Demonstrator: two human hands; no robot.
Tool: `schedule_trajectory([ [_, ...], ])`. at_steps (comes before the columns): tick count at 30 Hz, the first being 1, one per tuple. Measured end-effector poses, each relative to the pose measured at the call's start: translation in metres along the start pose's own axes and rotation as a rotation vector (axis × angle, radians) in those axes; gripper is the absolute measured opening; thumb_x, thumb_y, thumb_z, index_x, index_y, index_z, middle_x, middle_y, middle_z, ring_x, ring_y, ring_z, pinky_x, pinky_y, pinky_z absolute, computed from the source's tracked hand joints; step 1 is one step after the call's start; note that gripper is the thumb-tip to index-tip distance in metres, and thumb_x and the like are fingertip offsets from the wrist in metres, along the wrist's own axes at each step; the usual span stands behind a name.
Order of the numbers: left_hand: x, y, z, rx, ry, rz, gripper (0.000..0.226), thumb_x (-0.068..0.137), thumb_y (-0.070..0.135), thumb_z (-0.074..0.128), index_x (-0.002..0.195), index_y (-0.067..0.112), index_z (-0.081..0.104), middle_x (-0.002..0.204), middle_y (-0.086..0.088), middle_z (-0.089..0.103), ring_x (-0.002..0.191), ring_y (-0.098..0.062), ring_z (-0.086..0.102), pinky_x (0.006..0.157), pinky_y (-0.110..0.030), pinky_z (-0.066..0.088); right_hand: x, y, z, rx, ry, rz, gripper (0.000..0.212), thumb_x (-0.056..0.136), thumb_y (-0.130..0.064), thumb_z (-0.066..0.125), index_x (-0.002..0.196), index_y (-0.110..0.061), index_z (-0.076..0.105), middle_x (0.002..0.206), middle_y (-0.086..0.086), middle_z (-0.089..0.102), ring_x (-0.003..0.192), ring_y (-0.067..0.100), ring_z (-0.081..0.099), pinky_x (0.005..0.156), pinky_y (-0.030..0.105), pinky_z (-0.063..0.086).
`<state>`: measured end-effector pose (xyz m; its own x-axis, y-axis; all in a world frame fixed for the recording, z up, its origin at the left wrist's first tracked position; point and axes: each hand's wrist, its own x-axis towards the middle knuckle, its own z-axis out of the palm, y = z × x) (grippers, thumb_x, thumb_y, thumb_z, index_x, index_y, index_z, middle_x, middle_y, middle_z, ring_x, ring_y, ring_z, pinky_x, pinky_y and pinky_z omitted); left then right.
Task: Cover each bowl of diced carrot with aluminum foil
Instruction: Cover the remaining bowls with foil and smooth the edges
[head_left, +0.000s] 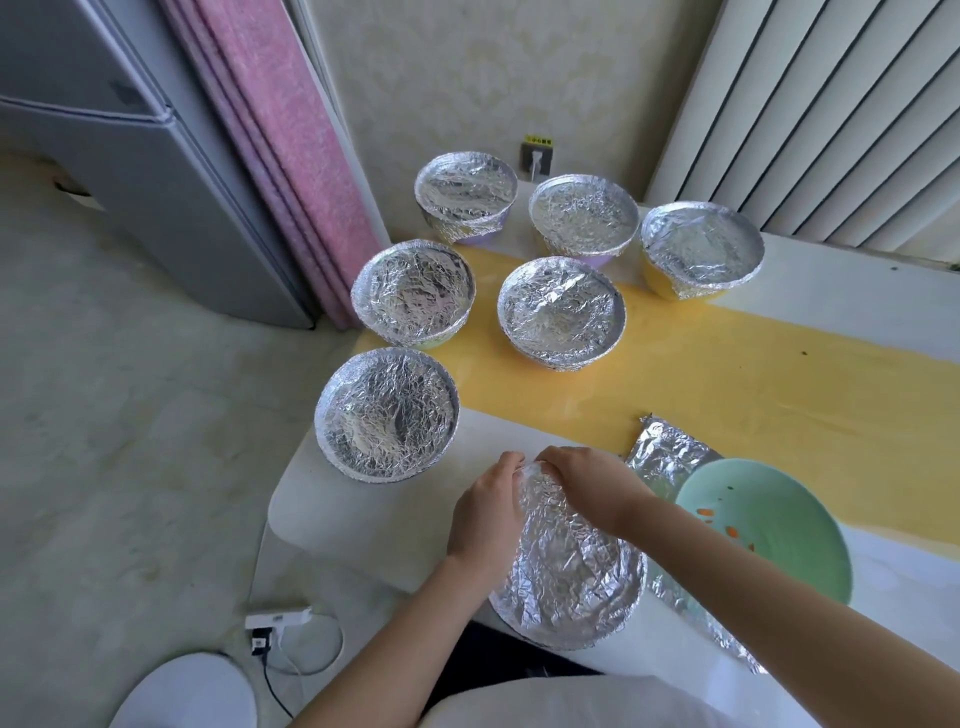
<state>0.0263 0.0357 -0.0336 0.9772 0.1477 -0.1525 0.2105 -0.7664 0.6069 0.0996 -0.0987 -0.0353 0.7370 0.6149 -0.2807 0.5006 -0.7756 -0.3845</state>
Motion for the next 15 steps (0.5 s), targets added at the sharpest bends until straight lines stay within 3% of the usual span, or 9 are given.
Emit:
schedule_trajectory([
  [2, 0.000, -0.001, -0.001, -0.020, -0.014, -0.012, 0.021, 0.099, 0.013, 0.037, 0.115, 0.010, 0.050, 0.100, -0.008, 0.063, 0.090, -0.027, 0.059, 0.069, -0.033, 0.041, 0.005, -0.005, -0.003, -0.033, -0.020, -0.026, 0.028, 0.101, -0.019, 0.036, 0.123, -0.018, 0.052, 0.116, 0.001, 0.062, 0.101, 0.023, 0.060, 0.075, 0.031, 0.043],
  [6, 0.001, -0.006, -0.007, -0.035, 0.008, -0.042, 0.014, 0.098, 0.009, 0.040, 0.104, 0.009, 0.052, 0.087, -0.009, 0.062, 0.074, -0.023, 0.052, 0.058, -0.024, 0.027, 0.015, -0.013, -0.009, -0.129, -0.077, -0.035, 0.023, 0.096, -0.011, 0.043, 0.113, -0.020, 0.056, 0.107, 0.003, 0.065, 0.094, 0.024, 0.061, 0.062, 0.026, 0.032],
  [12, 0.009, -0.016, -0.020, -0.006, -0.025, -0.018, 0.013, 0.097, 0.006, 0.042, 0.103, 0.010, 0.053, 0.076, -0.003, 0.055, 0.067, -0.020, 0.047, 0.055, -0.024, 0.026, 0.023, -0.028, -0.013, -0.135, -0.105, 0.006, 0.025, 0.099, -0.017, 0.036, 0.115, -0.017, 0.055, 0.107, 0.007, 0.065, 0.097, 0.027, 0.060, 0.070, 0.032, 0.042],
  [15, 0.012, -0.018, -0.023, 0.016, -0.073, 0.000, 0.018, 0.094, 0.000, 0.042, 0.104, 0.012, 0.053, 0.081, -0.004, 0.060, 0.071, -0.023, 0.054, 0.056, -0.025, 0.028, 0.027, -0.036, -0.010, -0.174, -0.112, 0.018, 0.024, 0.098, -0.014, 0.037, 0.115, -0.015, 0.055, 0.107, 0.006, 0.064, 0.100, 0.026, 0.060, 0.070, 0.033, 0.041],
])
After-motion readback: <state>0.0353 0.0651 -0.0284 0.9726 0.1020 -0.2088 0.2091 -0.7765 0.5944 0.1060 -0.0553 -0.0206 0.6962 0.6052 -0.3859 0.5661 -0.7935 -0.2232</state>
